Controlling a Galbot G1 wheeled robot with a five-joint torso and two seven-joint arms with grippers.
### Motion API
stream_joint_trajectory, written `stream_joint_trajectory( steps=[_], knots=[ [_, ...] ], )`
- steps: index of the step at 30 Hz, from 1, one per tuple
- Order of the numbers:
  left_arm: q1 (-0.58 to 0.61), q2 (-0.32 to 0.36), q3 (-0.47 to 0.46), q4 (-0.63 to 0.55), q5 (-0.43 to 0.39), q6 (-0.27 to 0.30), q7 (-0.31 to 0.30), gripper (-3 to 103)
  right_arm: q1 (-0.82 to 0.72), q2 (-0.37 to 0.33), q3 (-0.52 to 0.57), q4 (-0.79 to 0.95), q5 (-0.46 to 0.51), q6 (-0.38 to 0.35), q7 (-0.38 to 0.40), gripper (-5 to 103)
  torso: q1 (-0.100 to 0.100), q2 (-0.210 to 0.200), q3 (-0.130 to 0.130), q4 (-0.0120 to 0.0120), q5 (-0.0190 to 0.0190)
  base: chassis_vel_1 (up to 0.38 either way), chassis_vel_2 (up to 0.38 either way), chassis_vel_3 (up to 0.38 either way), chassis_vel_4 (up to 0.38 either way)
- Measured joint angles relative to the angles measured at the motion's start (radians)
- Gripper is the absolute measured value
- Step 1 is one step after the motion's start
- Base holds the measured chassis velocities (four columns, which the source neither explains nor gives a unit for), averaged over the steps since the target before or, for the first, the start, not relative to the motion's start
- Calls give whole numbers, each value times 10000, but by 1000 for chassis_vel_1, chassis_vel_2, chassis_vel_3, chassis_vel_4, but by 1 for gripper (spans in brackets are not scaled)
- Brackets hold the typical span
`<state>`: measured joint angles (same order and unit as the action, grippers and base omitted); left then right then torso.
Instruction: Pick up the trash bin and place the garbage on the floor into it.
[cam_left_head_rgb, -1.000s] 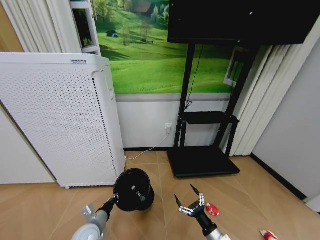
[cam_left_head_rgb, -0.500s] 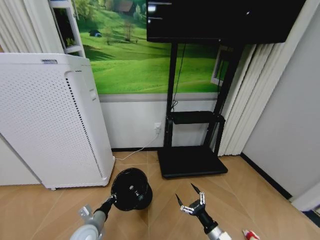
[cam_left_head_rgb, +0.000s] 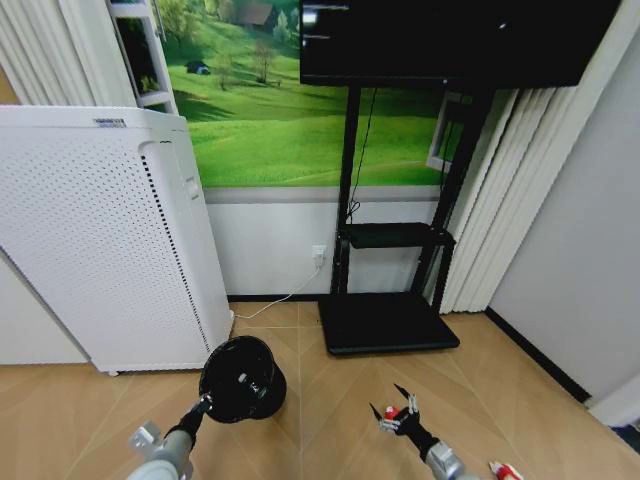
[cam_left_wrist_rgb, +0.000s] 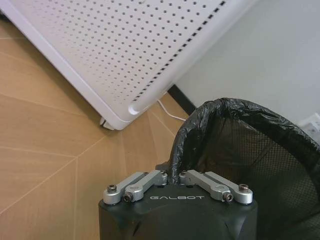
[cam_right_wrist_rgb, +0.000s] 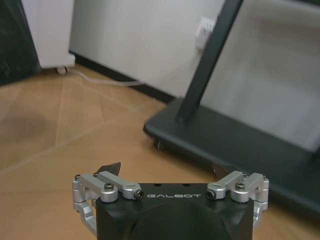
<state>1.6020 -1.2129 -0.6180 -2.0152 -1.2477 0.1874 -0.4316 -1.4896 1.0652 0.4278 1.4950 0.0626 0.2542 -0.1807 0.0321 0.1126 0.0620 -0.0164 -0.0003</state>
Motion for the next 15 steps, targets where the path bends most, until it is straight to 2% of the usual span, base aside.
stream_joint_trajectory(
  steps=[3,7,12,15],
  knots=[
    [133,-44,-183,-3,-76,121,-383,3,391,132,-179,-717,-124,-645,15,100,0,0,-1,5,1,0,0,0,0],
    [108,110,-160,-2,-125,175,-459,3,822,219,-345,-1210,-140,-1080,1,100,0,0,0,3,3,0,0,0,0],
    [180,169,-147,-15,-131,207,-465,3,1459,220,-738,-1848,-107,-1341,-111,100,0,0,0,3,4,0,0,0,0],
    [256,169,-161,-20,-106,231,-492,3,2052,225,-988,-2534,25,-1362,-583,100,0,1,0,4,2,0,0,0,0]
  ],
)
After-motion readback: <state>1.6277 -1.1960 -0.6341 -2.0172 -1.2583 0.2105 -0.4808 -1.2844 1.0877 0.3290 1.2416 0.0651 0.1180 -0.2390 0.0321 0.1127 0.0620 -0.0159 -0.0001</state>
